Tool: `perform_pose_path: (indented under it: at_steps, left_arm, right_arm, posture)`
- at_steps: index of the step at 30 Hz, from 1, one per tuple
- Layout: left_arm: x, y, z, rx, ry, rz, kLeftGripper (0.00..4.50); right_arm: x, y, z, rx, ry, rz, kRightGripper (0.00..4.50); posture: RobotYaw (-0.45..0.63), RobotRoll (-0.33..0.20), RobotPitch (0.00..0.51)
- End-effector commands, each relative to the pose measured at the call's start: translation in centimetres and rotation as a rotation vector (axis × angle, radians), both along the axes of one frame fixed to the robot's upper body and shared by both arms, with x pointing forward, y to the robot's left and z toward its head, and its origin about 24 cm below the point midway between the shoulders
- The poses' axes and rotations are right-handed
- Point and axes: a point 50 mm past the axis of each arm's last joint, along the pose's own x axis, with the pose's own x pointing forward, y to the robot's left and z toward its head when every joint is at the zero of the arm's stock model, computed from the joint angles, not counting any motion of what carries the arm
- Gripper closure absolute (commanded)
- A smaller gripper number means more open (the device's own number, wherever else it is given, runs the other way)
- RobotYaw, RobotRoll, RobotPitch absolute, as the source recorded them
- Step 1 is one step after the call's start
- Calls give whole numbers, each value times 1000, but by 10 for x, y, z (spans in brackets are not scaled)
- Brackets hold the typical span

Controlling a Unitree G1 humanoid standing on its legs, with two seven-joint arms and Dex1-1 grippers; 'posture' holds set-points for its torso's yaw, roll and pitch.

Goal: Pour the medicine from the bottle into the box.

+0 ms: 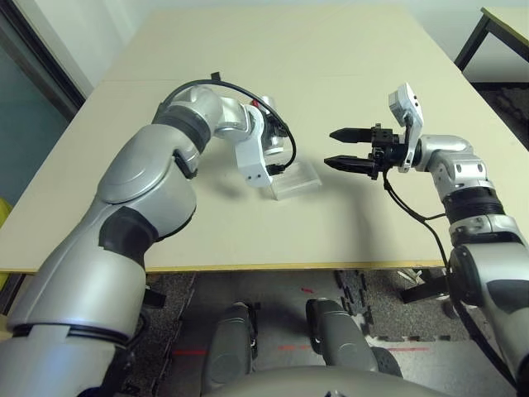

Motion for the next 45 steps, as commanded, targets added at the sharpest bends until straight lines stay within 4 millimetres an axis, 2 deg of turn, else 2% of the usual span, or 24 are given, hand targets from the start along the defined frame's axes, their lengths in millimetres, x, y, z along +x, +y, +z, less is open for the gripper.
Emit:
perform_pose_path:
  at_steps: [1,8,12,16,24,30,34,41,45]
  left_arm:
    - [1,-2,6,-71,10,35,1769]
    - [-1,-5,10,-348,213,197,1769]
    - [-1,-3,13,-742,598,422,1769]
    - [3,6,19,-1090,907,549,1769]
    - [11,39,20,-1600,1214,658,1769]
    - [12,60,9,-1861,1341,683,1769]
    - [6,67,-11,-1952,1387,677,1769]
    - [0,95,-34,-2183,1294,712,1769]
    - [-5,106,-53,-2205,1210,773,1769]
  right_arm:
    - [0,-5,1,25,3,-23,0]
    - [-1,-6,0,8,4,-17,0]
    - [-1,-4,-2,-17,-1,1,0]
    - [-2,-3,-5,-50,-13,18,0]
    - [-3,-3,-10,-90,-32,36,0]
    - [-3,-1,-11,-102,-35,47,0]
    - [-3,0,-13,-103,-33,49,0]
    - [-4,-2,-14,-110,-28,51,0]
    - [-4,-2,-15,-114,-26,52,0]
  posture:
    - [-197,0,112]
    - [-187,0,114]
    - [-183,0,111]
    - [-176,0,108]
    - [-159,0,97]
    - [-154,0,93]
    - [-150,0,98]
    - [-151,0,100]
    - [-149,0,104]
